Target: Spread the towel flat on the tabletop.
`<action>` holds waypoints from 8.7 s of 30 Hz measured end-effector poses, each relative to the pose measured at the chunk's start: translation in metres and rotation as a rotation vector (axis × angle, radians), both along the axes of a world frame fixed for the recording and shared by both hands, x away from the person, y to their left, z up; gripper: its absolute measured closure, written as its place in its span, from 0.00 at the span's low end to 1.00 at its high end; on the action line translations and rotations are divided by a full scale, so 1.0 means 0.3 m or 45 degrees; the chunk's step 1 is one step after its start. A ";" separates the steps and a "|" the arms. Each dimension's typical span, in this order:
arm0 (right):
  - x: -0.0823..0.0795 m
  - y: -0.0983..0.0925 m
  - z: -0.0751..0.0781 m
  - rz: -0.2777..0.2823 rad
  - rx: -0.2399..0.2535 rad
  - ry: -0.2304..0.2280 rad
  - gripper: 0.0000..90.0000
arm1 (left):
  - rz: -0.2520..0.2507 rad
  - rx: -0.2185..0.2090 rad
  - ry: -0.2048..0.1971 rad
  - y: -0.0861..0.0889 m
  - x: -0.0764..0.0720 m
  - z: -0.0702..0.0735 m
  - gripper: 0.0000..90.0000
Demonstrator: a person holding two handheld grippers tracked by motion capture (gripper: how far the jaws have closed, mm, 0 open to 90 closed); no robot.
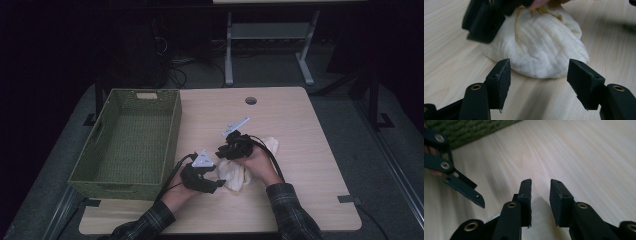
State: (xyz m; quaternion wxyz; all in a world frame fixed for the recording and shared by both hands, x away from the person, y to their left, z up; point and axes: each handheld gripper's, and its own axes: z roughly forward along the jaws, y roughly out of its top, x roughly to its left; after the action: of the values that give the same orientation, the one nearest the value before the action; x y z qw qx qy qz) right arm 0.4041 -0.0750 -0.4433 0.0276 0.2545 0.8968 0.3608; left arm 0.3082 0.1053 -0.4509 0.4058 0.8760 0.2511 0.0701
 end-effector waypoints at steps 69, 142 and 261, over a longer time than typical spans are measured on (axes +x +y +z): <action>0.020 -0.223 0.143 -0.316 0.140 -0.176 0.81 | 0.018 0.040 -0.055 -0.027 0.013 -0.005 0.42; -0.334 -0.659 0.106 -0.625 0.151 -0.233 0.98 | 0.146 -0.133 -0.096 0.018 0.053 0.182 0.98; -0.539 -0.667 -0.045 -0.451 0.067 -0.011 0.93 | 0.019 0.059 0.091 0.035 -0.112 0.049 0.97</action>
State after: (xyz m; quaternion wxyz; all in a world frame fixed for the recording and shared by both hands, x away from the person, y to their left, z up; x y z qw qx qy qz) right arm 0.2424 -0.2750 -0.4570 0.0880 0.4074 0.8281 0.3749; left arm 0.2744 0.1157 -0.4361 0.3757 0.8851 0.2704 0.0476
